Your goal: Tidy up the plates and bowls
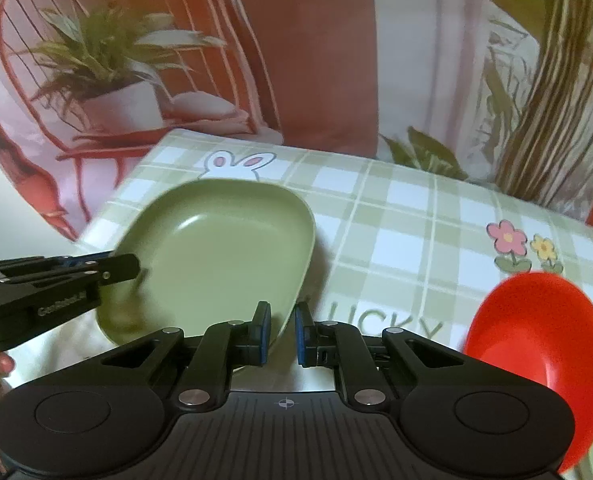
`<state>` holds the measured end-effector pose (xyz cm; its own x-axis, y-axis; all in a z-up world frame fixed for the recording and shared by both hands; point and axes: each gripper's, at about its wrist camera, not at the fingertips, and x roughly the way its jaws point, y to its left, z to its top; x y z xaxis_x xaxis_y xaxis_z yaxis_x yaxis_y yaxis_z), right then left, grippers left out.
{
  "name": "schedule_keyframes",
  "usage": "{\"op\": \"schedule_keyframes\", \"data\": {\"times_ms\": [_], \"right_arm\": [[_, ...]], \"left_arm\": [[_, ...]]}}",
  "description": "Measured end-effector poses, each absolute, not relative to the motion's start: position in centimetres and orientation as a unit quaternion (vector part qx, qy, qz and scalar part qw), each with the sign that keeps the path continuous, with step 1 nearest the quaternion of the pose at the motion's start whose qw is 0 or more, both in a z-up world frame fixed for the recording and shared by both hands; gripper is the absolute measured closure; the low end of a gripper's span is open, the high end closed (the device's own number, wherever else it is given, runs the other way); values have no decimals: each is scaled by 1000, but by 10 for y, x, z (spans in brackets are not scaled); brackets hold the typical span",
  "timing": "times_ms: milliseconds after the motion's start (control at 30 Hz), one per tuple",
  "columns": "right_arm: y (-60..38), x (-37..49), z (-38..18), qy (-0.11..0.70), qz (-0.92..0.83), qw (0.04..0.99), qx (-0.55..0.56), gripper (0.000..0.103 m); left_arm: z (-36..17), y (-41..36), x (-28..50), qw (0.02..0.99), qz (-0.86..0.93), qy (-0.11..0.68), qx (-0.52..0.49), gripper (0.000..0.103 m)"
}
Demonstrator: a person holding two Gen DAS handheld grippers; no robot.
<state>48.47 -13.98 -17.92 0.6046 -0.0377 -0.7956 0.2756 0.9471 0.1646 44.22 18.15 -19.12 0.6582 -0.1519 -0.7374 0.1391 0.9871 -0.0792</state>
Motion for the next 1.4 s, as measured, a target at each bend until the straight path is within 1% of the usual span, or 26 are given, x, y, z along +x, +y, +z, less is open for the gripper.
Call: {"op": "schedule_keyframes", "data": {"times_ms": [367, 500, 767, 1133, 1300, 1400], "right_arm": [[-136, 404, -132, 401, -91, 893, 183, 91], [-142, 364, -118, 379, -95, 902, 182, 91], [-169, 288, -109, 361, -116, 904, 198, 91], [-207, 183, -117, 363, -152, 888, 239, 90], [-217, 152, -127, 371, -165, 881, 242, 89], [-223, 142, -134, 373, -175, 878, 246, 89]], "left_arm": [[-139, 158, 377, 919, -105, 380, 22, 92], [-125, 139, 348, 920, -119, 372, 38, 92], [-105, 94, 300, 918, -160, 361, 48, 92], [-103, 25, 259, 899, -245, 357, 69, 92], [-118, -5, 249, 885, -275, 361, 102, 92], [-127, -14, 244, 880, -279, 370, 101, 92]]}}
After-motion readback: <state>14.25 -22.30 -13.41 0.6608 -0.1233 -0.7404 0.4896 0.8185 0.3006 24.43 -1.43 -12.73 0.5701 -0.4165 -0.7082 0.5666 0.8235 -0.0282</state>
